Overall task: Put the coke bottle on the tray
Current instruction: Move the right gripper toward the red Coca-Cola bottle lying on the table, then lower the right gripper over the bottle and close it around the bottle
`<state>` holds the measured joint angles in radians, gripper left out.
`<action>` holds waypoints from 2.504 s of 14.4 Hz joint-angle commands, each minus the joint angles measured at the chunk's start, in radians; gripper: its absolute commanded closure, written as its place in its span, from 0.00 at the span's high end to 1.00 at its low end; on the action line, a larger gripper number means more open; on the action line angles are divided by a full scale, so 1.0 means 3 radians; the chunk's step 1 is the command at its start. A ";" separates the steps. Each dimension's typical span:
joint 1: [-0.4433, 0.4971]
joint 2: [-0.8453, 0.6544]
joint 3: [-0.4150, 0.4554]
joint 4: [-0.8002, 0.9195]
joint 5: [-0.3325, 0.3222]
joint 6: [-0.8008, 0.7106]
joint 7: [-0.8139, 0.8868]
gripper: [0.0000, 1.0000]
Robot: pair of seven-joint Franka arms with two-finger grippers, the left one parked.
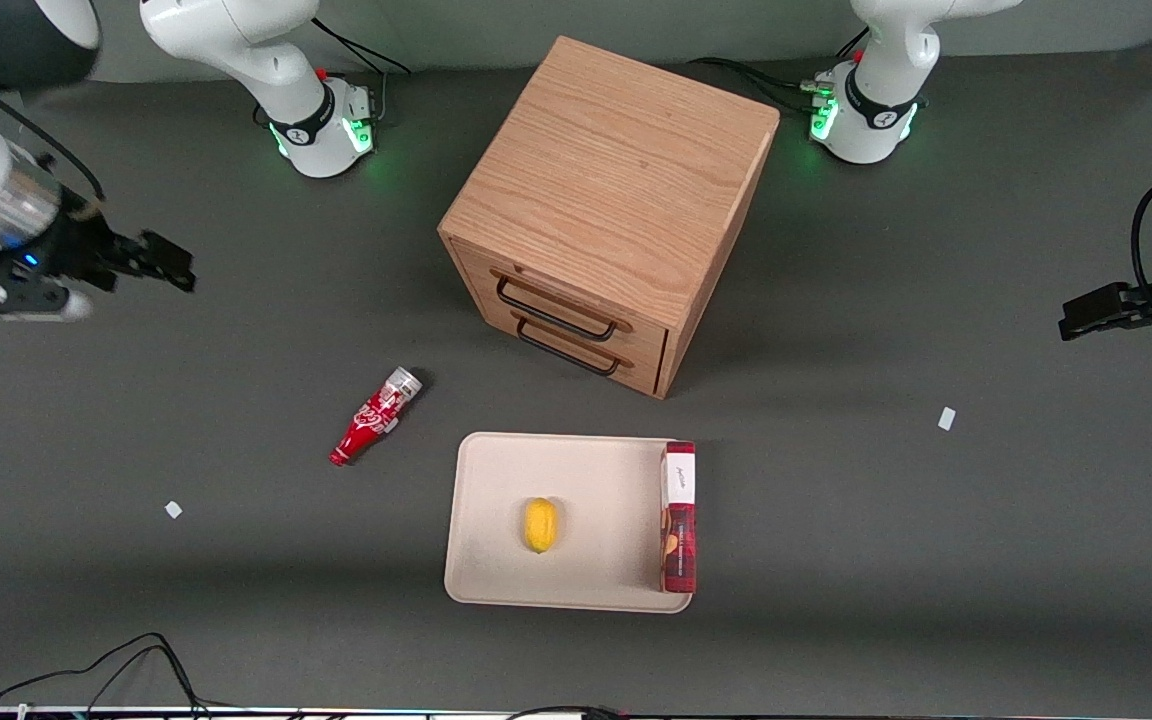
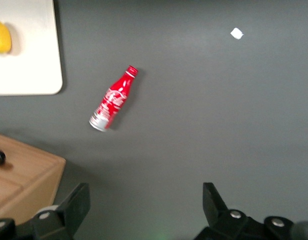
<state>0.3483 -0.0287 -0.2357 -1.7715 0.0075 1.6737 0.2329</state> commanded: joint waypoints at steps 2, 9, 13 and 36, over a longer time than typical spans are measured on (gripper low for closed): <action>0.0005 0.0330 0.0126 -0.0347 0.0108 0.0642 0.0786 1.00; 0.0000 0.0882 0.0479 -0.1371 0.0108 0.2442 0.1887 1.00; 0.0000 0.1327 0.0525 -0.1377 0.0113 0.3015 0.2061 1.00; -0.0015 0.1528 0.0591 -0.1193 0.0113 0.3166 0.1954 0.00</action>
<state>0.3492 0.4517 -0.0663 -2.1741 0.0298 2.6907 0.8379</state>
